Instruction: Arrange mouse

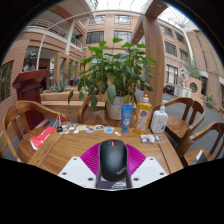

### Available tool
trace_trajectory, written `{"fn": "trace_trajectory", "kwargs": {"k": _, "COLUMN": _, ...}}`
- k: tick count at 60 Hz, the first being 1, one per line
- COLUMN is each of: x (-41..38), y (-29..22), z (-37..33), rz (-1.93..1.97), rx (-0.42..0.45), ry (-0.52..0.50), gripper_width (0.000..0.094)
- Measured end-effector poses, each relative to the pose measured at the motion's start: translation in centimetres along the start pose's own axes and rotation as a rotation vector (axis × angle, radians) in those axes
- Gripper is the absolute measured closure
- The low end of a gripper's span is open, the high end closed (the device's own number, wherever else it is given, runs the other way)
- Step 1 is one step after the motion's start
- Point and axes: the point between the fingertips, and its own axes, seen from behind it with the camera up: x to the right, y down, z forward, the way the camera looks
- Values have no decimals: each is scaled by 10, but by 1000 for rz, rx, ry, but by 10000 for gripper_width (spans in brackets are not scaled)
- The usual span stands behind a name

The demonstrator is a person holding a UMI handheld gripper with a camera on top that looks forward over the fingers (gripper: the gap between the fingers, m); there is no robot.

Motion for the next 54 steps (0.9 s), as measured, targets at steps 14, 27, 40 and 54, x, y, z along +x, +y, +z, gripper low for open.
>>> {"fn": "trace_trajectory", "kwargs": {"k": 14, "x": 50, "y": 117, "z": 43, "rz": 25, "rx": -230, "ry": 90, "gripper_width": 562}}
{"fn": "trace_trajectory", "kwargs": {"k": 27, "x": 56, "y": 127, "z": 39, "rz": 51, "rx": -265, "ry": 96, "gripper_width": 410}}
{"fn": "trace_trajectory", "kwargs": {"k": 40, "x": 54, "y": 69, "z": -23, "rz": 47, "rx": -170, "ry": 111, "gripper_width": 76}}
{"fn": "trace_trajectory", "kwargs": {"k": 54, "x": 49, "y": 31, "z": -121, "rz": 36, "rx": -107, "ry": 129, "gripper_width": 82}}
